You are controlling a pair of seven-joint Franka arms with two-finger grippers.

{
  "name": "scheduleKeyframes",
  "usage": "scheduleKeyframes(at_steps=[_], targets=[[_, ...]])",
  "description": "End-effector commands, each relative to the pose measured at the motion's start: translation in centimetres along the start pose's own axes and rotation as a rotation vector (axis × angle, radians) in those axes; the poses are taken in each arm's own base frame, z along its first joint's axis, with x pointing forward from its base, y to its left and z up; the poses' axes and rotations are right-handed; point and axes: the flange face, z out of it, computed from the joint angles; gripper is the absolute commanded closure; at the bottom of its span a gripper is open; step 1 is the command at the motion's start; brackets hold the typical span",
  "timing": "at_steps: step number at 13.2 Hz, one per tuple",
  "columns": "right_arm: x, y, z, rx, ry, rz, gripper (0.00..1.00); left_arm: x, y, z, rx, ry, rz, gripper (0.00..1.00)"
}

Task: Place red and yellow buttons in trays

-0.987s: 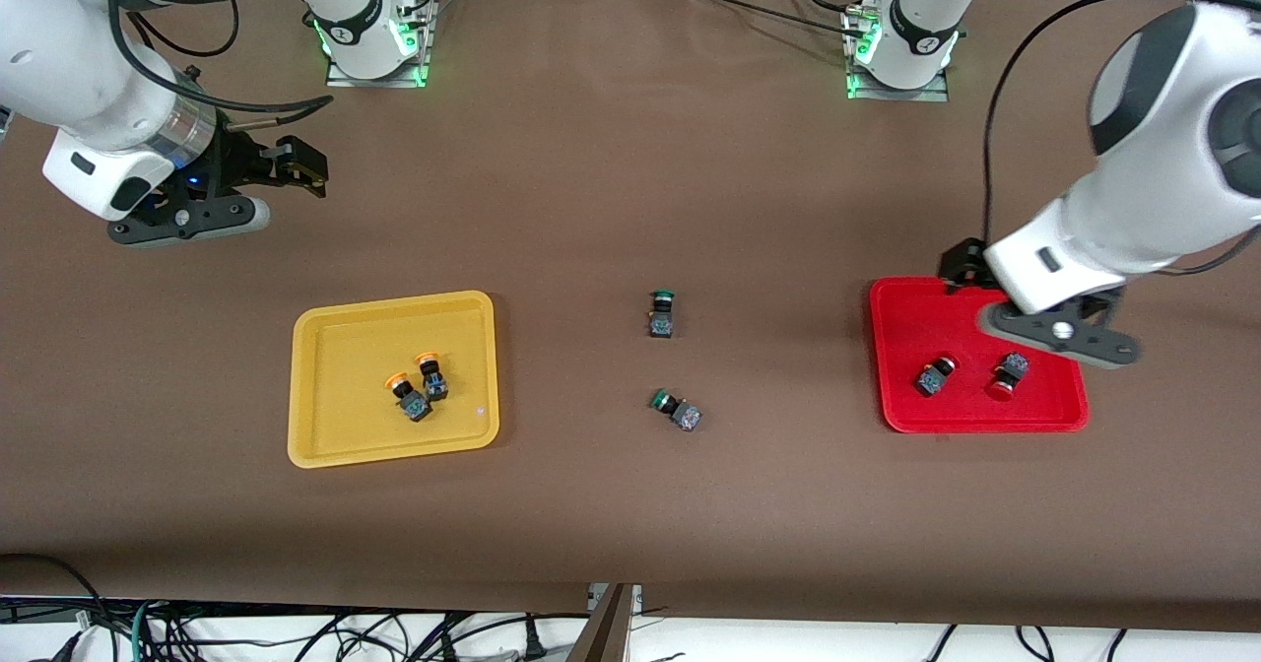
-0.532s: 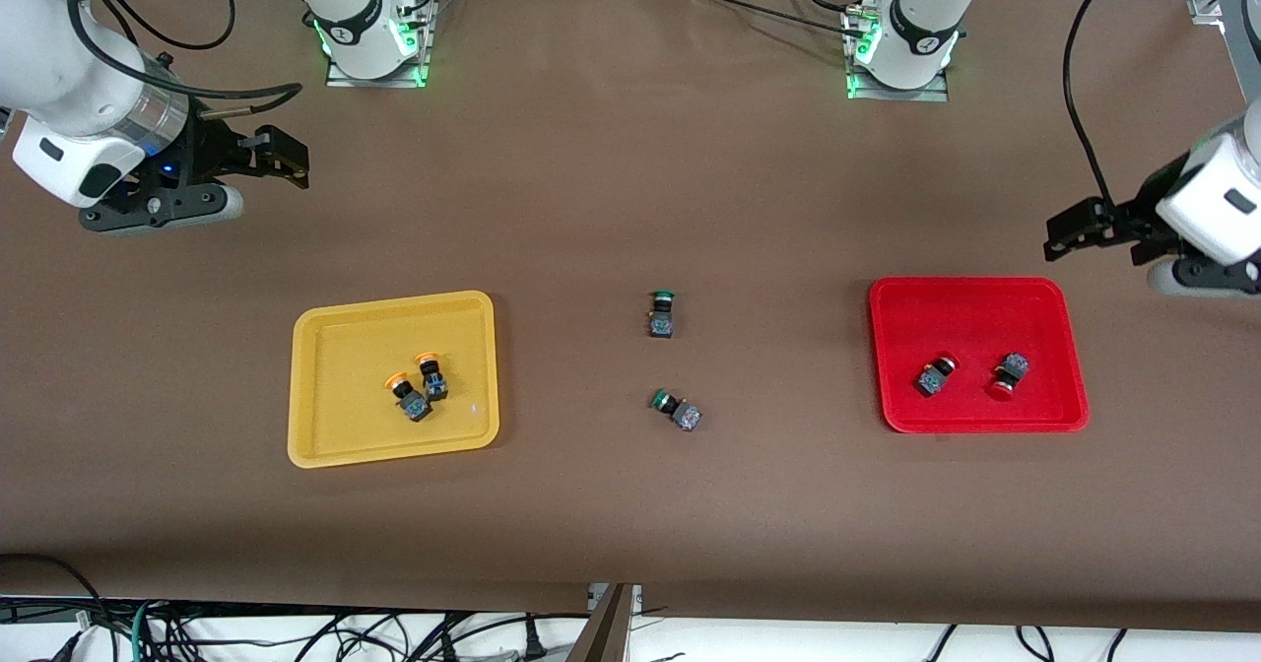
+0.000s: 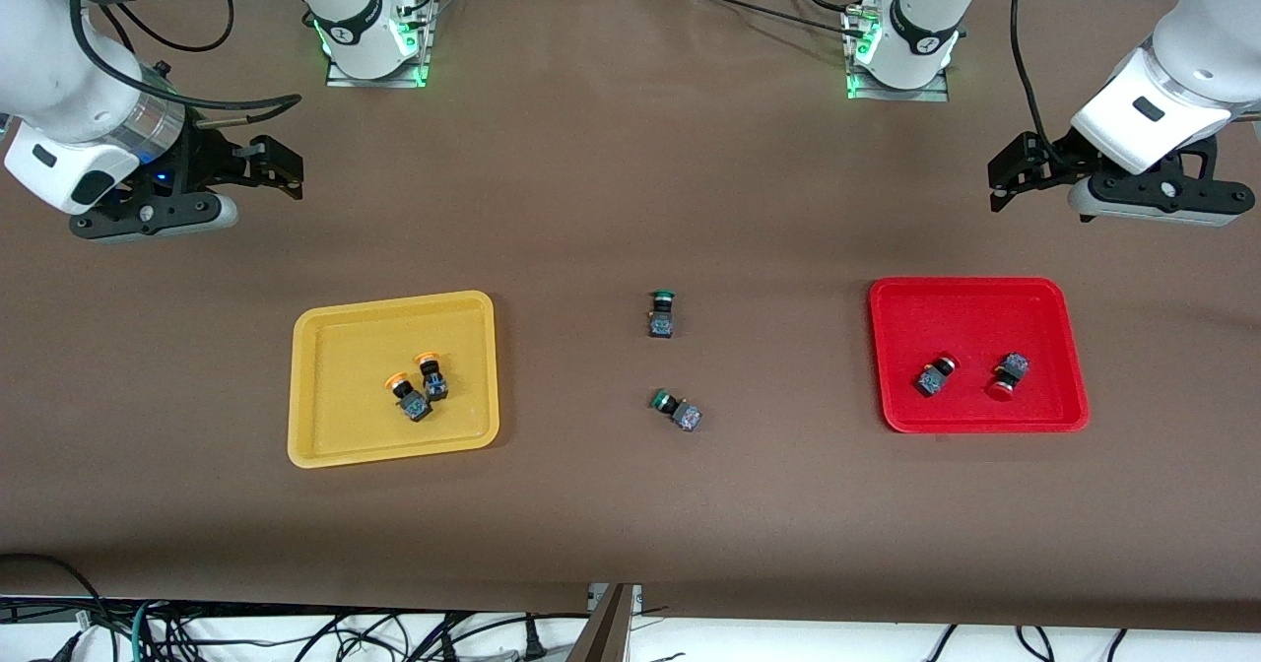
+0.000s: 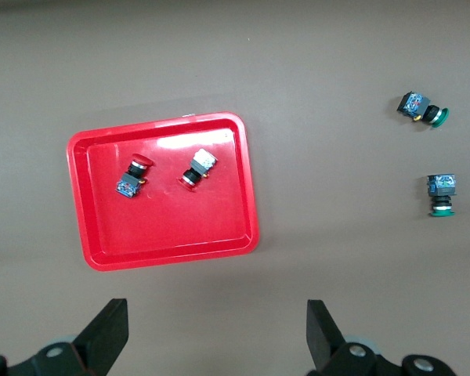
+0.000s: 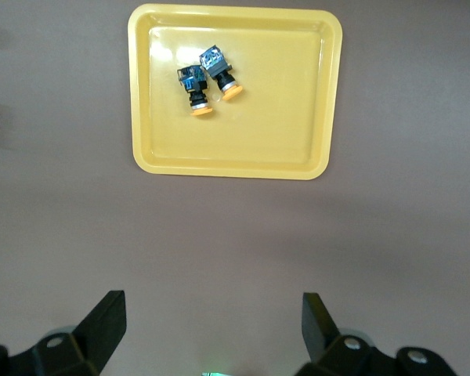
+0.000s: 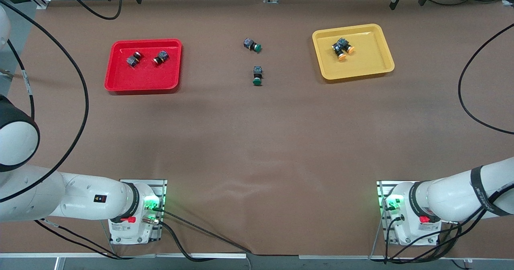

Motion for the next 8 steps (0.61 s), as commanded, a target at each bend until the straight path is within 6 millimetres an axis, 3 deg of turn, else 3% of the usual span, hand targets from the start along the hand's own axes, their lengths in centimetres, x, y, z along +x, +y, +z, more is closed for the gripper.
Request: scheduleKeyframes(at_steps=[1, 3, 6, 8], targets=[[0.0, 0.5, -1.5, -0.012, 0.026, -0.001, 0.01, 0.2, -0.7, 0.9, 0.033, -0.053, -0.002, 0.0], [0.4, 0.3, -0.9, -0.012, 0.015, -0.003, 0.01, 0.2, -1.3, 1.2, 0.02, -0.058, -0.018, 0.0], [0.4, 0.5, -1.1, -0.01, 0.021, -0.003, 0.0, 1.5, -1.2, 4.3, 0.021, -0.095, -0.018, 0.0], [0.4, 0.5, -1.2, -0.009, 0.025, -0.002, 0.0, 1.6, -2.2, 3.8, 0.02, -0.077, -0.035, 0.0]])
